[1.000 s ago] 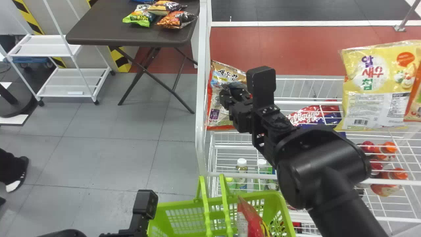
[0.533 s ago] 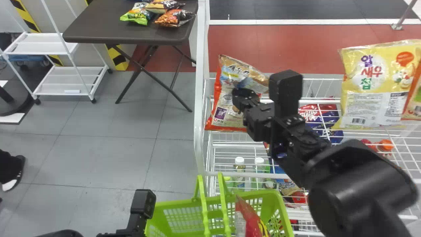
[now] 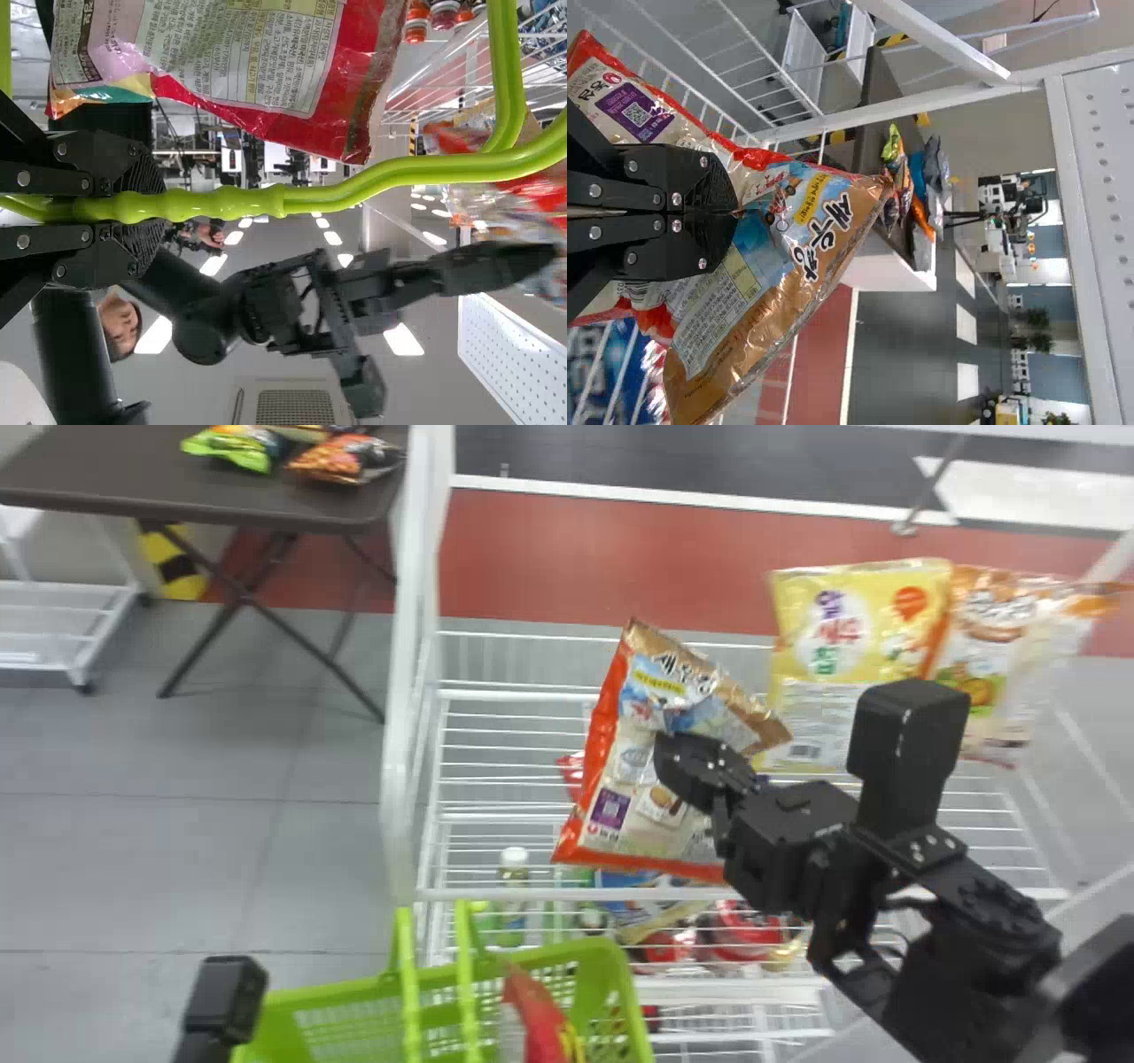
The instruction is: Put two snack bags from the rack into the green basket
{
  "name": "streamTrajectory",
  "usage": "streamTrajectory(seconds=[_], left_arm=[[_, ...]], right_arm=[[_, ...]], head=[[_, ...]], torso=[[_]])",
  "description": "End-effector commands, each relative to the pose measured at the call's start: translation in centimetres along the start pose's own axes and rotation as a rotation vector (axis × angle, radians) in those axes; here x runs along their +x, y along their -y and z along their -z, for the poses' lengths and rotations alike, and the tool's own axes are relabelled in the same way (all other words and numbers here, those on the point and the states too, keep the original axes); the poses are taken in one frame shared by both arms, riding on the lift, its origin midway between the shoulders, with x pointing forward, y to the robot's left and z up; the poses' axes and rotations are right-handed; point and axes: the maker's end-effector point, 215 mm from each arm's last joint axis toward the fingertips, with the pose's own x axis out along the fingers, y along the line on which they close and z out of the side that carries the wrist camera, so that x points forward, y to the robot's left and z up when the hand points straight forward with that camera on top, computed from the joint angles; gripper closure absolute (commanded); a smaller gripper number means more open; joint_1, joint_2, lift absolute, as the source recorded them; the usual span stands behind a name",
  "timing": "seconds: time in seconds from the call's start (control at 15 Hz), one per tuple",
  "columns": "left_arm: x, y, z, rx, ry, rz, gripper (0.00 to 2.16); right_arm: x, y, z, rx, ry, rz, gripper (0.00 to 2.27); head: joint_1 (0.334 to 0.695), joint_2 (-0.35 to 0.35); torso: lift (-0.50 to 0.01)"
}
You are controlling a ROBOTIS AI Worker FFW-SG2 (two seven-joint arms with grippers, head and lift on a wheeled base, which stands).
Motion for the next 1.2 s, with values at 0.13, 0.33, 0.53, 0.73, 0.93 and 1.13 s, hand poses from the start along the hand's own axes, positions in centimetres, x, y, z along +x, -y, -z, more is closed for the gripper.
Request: streamTrajectory(seconds=[0.13,0.33,0.53,0.73,0.93,1.13], left_arm=[[0.2,0.0,0.0,-0.006,0.007,0.006,1.36],[0.3,0.0,0.0,-0.004,0.008,0.006,1.36],[0.4,-0.2,0.0,-0.003,0.007,-0.003,1.36],[0.6,-0.1,0.1,0.005,0.0,-0.01,1.36],[0.6,0.1,0.0,0.012,-0.003,-0.009,1.36],[0.6,0.4,0.0,0.021,-0.008,-0.007,1.36]], right_arm=[[-7.7,-1.2,6.6,0.013,-0.294,-0.056,2.24],[-11.5,-3.4,12.3,0.017,-0.506,-0.096,2.24],[-13.5,-7.0,15.5,0.088,-0.622,-0.185,2.25],[-12.1,-10.9,15.6,0.1,-0.615,-0.254,2.25],[-9.6,-13.2,16.8,0.091,-0.632,-0.262,2.25],[-6.6,-15.1,18.2,0.105,-0.619,-0.29,2.25]], head=[[0.695,-0.257],[0.695,-0.332],[0.695,-0.35],[0.695,-0.346],[0.695,-0.237],[0.695,-0.147]], torso=[[-0.004],[-0.004],[-0.004],[-0.004],[-0.004],[-0.004]])
